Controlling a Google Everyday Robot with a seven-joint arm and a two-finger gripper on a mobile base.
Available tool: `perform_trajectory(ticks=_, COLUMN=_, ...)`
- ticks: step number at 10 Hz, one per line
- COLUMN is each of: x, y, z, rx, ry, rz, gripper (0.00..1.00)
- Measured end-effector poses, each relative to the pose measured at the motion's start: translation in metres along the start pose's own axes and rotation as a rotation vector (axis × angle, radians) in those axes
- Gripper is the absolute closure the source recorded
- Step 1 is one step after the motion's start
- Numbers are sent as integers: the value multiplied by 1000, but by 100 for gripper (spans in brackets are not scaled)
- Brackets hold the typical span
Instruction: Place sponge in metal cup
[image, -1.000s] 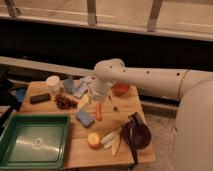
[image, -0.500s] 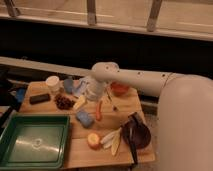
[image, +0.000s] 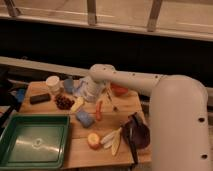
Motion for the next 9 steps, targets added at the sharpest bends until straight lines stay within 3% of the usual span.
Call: perform_trajectory(ticks=9, x=-2, y=-2, z=22, rx=11, ry=1, rz=-4, gripper=20)
